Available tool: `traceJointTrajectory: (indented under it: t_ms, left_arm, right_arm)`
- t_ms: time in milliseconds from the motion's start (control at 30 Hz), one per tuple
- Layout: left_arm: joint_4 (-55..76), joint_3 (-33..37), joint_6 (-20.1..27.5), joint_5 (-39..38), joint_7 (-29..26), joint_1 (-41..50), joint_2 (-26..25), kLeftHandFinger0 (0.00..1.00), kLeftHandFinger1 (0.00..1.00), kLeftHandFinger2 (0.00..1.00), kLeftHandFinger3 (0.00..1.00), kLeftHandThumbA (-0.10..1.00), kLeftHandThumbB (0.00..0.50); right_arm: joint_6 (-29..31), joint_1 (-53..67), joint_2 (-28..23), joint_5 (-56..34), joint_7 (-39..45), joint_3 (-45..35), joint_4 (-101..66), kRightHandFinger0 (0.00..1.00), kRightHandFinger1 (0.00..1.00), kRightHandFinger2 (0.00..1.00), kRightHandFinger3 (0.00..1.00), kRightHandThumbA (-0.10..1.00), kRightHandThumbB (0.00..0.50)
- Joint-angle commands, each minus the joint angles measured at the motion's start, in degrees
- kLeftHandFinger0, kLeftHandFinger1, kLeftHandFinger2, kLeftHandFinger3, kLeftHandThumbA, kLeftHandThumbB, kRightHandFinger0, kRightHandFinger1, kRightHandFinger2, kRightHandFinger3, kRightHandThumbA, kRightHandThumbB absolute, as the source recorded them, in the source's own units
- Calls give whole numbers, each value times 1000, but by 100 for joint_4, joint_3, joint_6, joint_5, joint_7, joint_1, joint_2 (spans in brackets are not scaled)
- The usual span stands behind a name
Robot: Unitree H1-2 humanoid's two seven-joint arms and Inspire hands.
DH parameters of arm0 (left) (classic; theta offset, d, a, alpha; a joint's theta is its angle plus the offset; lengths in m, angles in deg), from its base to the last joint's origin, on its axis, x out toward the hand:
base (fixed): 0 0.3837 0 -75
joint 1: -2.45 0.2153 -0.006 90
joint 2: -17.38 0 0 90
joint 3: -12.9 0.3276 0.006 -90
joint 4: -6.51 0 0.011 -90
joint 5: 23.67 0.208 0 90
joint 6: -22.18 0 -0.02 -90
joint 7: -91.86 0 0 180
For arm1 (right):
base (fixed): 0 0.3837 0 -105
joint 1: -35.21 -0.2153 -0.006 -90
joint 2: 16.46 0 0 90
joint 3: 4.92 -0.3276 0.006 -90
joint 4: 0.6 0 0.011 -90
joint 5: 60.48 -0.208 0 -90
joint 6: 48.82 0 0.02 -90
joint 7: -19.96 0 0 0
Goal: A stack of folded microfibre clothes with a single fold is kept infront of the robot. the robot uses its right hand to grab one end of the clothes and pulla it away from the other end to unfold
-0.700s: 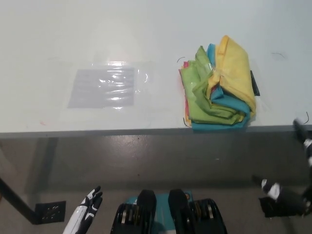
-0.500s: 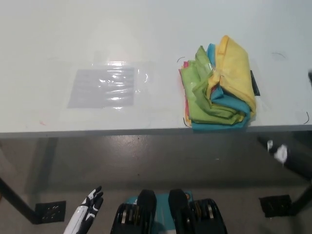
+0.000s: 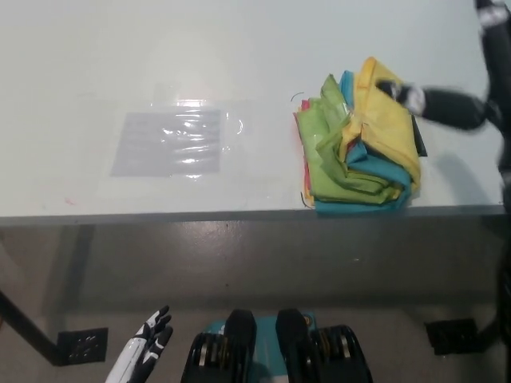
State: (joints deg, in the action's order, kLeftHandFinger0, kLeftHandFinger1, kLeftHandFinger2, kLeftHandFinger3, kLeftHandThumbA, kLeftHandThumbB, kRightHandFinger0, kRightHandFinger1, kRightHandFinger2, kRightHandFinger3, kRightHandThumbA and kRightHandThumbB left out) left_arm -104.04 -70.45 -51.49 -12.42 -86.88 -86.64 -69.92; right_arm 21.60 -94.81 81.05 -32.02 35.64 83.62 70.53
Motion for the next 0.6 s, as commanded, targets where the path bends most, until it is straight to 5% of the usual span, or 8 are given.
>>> traceJointTrajectory:
  t_ms: [0, 167, 333, 400, 433, 467, 567]
  left_arm:
    - [168, 35, 420, 176, -8, -135, -158, 1000, 1000, 1000, 1000, 1000, 500]
    - [133, 53, 502, 176, 31, -178, -184, 1000, 1000, 1000, 1000, 1000, 500]
    - [205, 27, 385, 131, 63, -176, -164, 1000, 1000, 1000, 1000, 1000, 500]
    - [188, 55, 454, 223, 33, -192, -177, 1000, 1000, 1000, 1000, 1000, 500]
    - [200, 54, 427, 210, 51, -199, -177, 1000, 1000, 1000, 1000, 1000, 500]
    - [201, 55, 414, 220, 51, -213, -177, 1000, 1000, 1000, 1000, 1000, 500]
    - [232, 48, 390, 238, 48, -234, -186, 1000, 1000, 1000, 1000, 1000, 500]
  right_arm:
    - [-735, -876, 243, 305, 829, -145, 922, 1000, 1000, 1000, 1000, 1000, 365]
    - [-735, -1201, 304, 333, 723, -202, 2012, 1000, 1000, 1000, 1000, 1000, 387]
    - [-735, -1494, 338, -440, 619, -333, 2974, 1000, 1000, 1000, 1000, 1000, 286]
    - [-735, -1569, 308, -461, 607, -281, 3335, 1000, 1000, 1000, 1000, 1000, 348]
    - [-716, -1596, 271, -590, 553, -232, 3443, 1000, 1000, 1000, 1000, 1000, 322]
    - [-701, -1637, 248, -629, 504, -193, 3622, 1000, 1000, 1000, 1000, 1000, 360]
    - [-719, -1646, 227, -708, 433, -149, 3879, 1000, 1000, 1000, 1000, 1000, 351]
